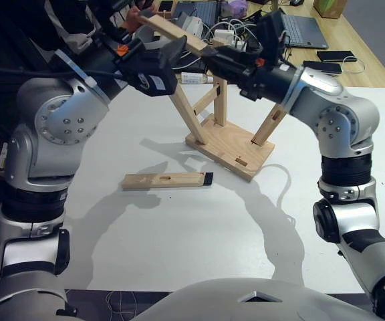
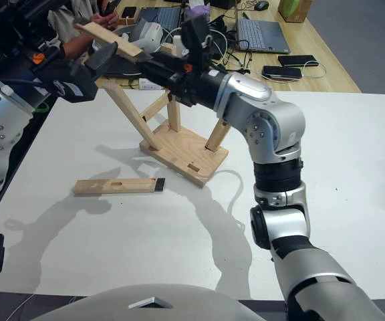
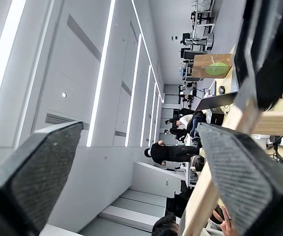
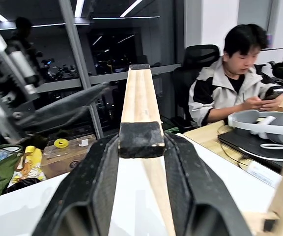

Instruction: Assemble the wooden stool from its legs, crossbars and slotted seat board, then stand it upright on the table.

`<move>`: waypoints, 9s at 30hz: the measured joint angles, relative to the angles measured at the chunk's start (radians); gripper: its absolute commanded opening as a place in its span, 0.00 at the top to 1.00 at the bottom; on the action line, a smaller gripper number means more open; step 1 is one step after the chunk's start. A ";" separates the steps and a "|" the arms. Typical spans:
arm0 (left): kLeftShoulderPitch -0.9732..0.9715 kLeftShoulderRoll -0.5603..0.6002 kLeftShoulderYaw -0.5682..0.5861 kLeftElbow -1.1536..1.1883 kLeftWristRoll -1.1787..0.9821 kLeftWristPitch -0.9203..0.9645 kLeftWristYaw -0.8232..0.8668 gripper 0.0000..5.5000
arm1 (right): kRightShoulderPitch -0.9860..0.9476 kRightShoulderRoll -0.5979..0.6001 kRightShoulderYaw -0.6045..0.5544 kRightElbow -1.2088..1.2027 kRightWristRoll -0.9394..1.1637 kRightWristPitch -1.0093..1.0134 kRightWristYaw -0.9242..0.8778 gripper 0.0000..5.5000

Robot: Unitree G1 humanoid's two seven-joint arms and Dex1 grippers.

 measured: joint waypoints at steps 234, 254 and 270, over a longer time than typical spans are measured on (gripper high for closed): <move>0.662 -0.289 0.225 -0.053 -0.897 0.817 -0.102 0.93 | 0.936 -0.060 -0.033 -0.406 -0.026 -0.289 -0.190 0.45; 0.655 -0.215 0.127 -0.062 -0.842 0.827 -0.150 0.93 | 0.929 -0.060 -0.031 -0.367 -0.046 -0.312 -0.190 0.45; 0.289 -0.101 -0.037 0.134 -0.785 1.038 -0.290 0.86 | 0.899 -0.037 -0.013 -0.311 -0.075 -0.347 -0.182 0.45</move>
